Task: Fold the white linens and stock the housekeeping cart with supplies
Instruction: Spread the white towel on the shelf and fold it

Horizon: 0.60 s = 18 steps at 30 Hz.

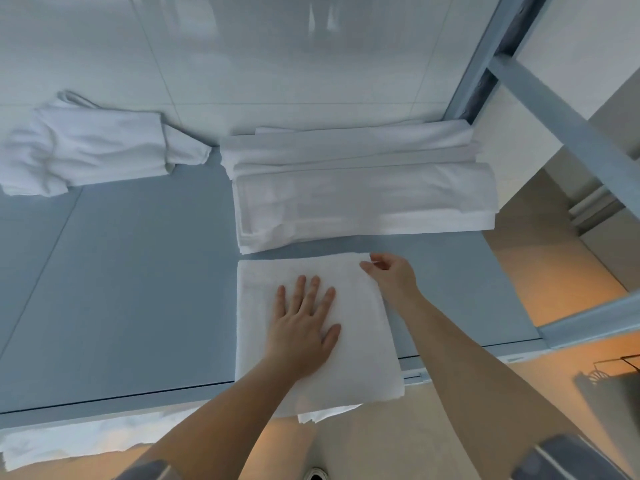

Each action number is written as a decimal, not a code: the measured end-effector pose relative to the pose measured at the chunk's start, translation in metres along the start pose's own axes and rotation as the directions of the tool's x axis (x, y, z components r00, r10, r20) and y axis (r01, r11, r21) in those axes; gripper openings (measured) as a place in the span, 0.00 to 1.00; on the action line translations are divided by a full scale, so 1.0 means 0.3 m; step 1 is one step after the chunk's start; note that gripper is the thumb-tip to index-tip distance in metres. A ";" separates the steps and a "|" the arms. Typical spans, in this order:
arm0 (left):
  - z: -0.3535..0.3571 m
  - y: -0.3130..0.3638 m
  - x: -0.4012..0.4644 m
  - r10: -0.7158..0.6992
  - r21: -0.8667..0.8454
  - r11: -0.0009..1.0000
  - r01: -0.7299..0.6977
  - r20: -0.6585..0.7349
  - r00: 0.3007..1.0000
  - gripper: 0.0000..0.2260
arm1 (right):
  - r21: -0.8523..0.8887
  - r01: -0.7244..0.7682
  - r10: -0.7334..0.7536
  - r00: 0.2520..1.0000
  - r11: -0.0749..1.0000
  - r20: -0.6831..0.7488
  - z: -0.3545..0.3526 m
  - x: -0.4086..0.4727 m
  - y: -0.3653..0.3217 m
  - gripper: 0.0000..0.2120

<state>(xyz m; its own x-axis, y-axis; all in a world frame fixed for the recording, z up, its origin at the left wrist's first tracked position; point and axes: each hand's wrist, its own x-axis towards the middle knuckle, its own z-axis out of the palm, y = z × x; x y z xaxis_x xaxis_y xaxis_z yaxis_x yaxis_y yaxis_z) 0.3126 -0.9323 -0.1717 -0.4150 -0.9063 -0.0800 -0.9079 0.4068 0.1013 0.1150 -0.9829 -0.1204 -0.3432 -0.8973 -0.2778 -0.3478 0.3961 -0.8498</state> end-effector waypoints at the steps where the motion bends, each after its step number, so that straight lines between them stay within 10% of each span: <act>1: 0.004 -0.001 -0.001 -0.008 0.004 1.000 0.008 0.002 1.000 0.30 | 0.053 0.005 -0.006 1.000 0.999 0.016 0.005 0.002 -0.001 0.13; 18: -0.055 -0.061 0.011 -0.126 -0.027 0.992 0.124 -0.062 0.990 0.31 | 0.207 0.072 -0.044 0.989 0.976 -0.139 0.067 0.029 0.023 0.12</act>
<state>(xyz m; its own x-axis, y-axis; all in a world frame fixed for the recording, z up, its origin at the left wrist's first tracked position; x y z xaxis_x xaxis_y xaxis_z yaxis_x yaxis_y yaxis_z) 0.3289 -0.9446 -0.1573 -0.2930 -0.9556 -0.0307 -0.9505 0.2877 0.1171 0.1271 -0.9919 -0.1377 -0.4454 -0.8780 -0.1752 -0.1832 0.2810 -0.9421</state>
